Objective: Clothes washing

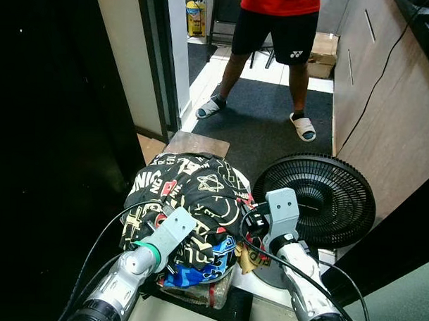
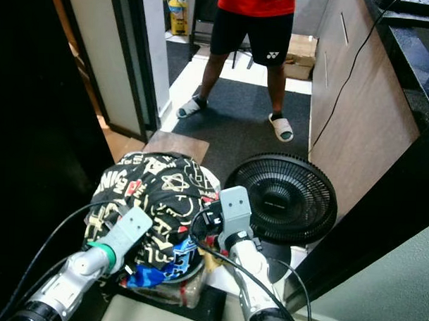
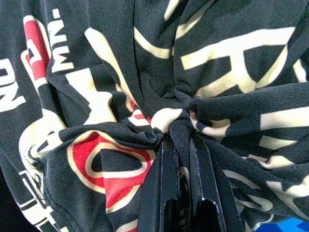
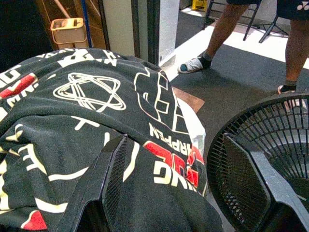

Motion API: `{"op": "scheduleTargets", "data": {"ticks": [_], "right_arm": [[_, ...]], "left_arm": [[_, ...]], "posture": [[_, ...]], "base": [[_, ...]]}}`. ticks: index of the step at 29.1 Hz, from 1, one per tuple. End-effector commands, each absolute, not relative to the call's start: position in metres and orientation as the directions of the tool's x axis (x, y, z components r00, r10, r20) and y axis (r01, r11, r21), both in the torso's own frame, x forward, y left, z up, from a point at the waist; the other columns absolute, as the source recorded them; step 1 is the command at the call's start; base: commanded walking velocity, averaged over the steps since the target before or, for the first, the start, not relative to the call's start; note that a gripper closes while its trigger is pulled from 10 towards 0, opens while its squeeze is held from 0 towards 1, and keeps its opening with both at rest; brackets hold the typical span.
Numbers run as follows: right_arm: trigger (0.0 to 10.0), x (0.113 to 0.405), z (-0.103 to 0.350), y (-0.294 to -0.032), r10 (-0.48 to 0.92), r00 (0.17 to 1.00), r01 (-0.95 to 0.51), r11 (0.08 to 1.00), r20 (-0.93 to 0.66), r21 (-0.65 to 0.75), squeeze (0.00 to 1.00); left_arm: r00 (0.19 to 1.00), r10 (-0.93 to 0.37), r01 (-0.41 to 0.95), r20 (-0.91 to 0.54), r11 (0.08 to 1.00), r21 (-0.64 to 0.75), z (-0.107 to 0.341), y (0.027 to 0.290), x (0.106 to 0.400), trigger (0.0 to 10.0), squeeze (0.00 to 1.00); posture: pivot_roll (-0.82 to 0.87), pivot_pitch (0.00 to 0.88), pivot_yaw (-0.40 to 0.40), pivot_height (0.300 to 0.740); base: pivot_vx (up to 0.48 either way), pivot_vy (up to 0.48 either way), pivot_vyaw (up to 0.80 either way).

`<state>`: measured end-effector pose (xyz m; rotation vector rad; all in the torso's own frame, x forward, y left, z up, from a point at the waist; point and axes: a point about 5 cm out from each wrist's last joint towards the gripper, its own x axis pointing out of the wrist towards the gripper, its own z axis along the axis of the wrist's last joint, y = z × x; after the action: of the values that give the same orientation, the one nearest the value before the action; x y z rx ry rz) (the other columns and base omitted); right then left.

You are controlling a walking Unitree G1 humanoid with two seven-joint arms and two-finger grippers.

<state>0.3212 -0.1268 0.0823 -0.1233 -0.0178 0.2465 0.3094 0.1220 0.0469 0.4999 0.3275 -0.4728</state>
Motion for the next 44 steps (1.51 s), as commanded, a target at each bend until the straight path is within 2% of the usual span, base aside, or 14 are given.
{"op": "scheduleTargets", "data": {"ticks": [1, 4, 7, 8, 9, 15, 19, 24, 25, 28, 35, 37, 39, 44], "right_arm": [[10.0, 0.320, 0.080, -0.127, 0.241, 0.971, -0.239, 0.964, -0.002, -0.116, 0.00], [10.0, 0.323, 0.089, -0.125, 0.243, 0.969, -0.238, 0.965, 0.036, -0.111, 0.00], [10.0, 0.323, 0.090, -0.124, 0.245, 0.969, -0.239, 0.965, 0.043, -0.109, 0.00], [10.0, 0.325, 0.100, -0.121, 0.251, 0.965, -0.243, 0.965, 0.081, -0.101, 0.00], [10.0, 0.329, 0.127, -0.113, 0.262, 0.946, -0.252, 0.965, 0.188, -0.079, 0.00], [10.0, 0.333, 0.167, -0.100, 0.276, 0.901, -0.273, 0.960, 0.335, -0.060, 0.00], [10.0, 0.332, 0.188, -0.094, 0.285, 0.869, -0.286, 0.956, 0.404, -0.060, 0.00], [10.0, 0.330, 0.199, -0.093, 0.281, 0.855, -0.287, 0.956, 0.436, -0.056, 0.00], [10.0, 0.327, 0.202, -0.095, 0.279, 0.852, -0.286, 0.957, 0.443, -0.052, 0.00], [10.0, 0.323, 0.205, -0.096, 0.288, 0.848, -0.299, 0.953, 0.446, -0.047, 0.00], [10.0, 0.319, 0.210, -0.098, 0.335, 0.827, -0.349, 0.935, 0.451, -0.054, 0.00], [10.0, 0.319, 0.206, -0.099, 0.364, 0.828, -0.370, 0.926, 0.427, -0.071, 0.00], [10.0, 0.323, 0.174, -0.102, 0.425, 0.856, -0.403, 0.905, 0.295, -0.134, 0.00], [10.0, 0.321, 0.130, -0.117, 0.409, 0.904, -0.384, 0.905, 0.126, -0.184, 0.00]], "left_arm": [[0.829, -0.360, 0.520, -0.427, 0.777, 0.355, 0.040, 0.121, 0.304, 0.0, 0.00], [0.878, -0.398, 0.469, -0.265, 0.826, 0.312, 0.071, 0.115, 0.314, 0.0, 0.00], [0.883, -0.402, 0.462, -0.241, 0.832, 0.307, 0.076, 0.114, 0.315, 0.0, 0.00], [0.900, -0.407, 0.435, -0.157, 0.863, 0.255, 0.098, 0.112, 0.320, 2.3, 0.00], [0.912, -0.406, 0.394, 0.066, 0.908, 0.141, 0.165, 0.109, 0.329, 10.0, 0.00], [0.850, -0.381, 0.381, 0.364, 0.922, 0.073, 0.264, 0.107, 0.331, 10.0, 0.00], [0.798, -0.367, 0.380, 0.478, 0.922, 0.073, 0.305, 0.109, 0.326, 10.0, 0.00], [0.779, -0.405, 0.396, 0.479, 0.910, 0.125, 0.312, 0.111, 0.317, 10.0, 0.00], [0.827, -0.413, 0.378, 0.381, 0.911, 0.167, 0.290, 0.113, 0.314, 10.0, 0.00], [0.863, -0.400, 0.368, 0.309, 0.916, 0.158, 0.272, 0.114, 0.312, 10.0, 0.00], [0.881, -0.392, 0.361, 0.265, 0.919, 0.160, 0.258, 0.114, 0.312, 10.0, 0.00], [0.887, -0.385, 0.354, 0.254, 0.921, 0.160, 0.254, 0.114, 0.313, 10.0, 0.00], [0.896, -0.370, 0.340, 0.248, 0.928, 0.155, 0.252, 0.114, 0.317, 10.0, 0.00], [0.896, -0.364, 0.335, 0.255, 0.930, 0.150, 0.255, 0.112, 0.318, 10.0, 0.00]], "posture": [[0.10, 0.064, 0.078, 0.740], [0.10, 0.063, 0.077, 0.740], [0.10, 0.063, 0.077, 0.740], [0.10, 0.060, 0.075, 0.740], [0.11, 0.048, 0.071, 0.740], [0.12, 0.038, 0.067, 0.740], [0.12, 0.025, 0.064, 0.740], [0.12, 0.023, 0.061, 0.740], [0.12, 0.022, 0.056, 0.740], [0.12, 0.024, 0.052, 0.740], [0.12, 0.024, 0.048, 0.740], [0.11, 0.025, 0.046, 0.740], [0.11, 0.024, 0.042, 0.740], [0.12, 0.024, 0.036, 0.740]], "base": [[0.000, 0.000, 0.00], [0.000, 0.000, 0.00], [0.000, 0.000, 0.00], [0.000, 0.000, 0.00], [0.000, 0.000, 0.00], [0.000, 0.000, 0.00], [0.000, 0.000, 0.00], [0.000, 0.000, 0.00], [0.000, 0.000, 0.00], [0.000, 0.000, 0.00], [0.000, 0.000, 0.00], [0.000, 0.000, 0.00], [0.000, 0.000, 0.00], [0.000, 0.000, 0.00]]}}
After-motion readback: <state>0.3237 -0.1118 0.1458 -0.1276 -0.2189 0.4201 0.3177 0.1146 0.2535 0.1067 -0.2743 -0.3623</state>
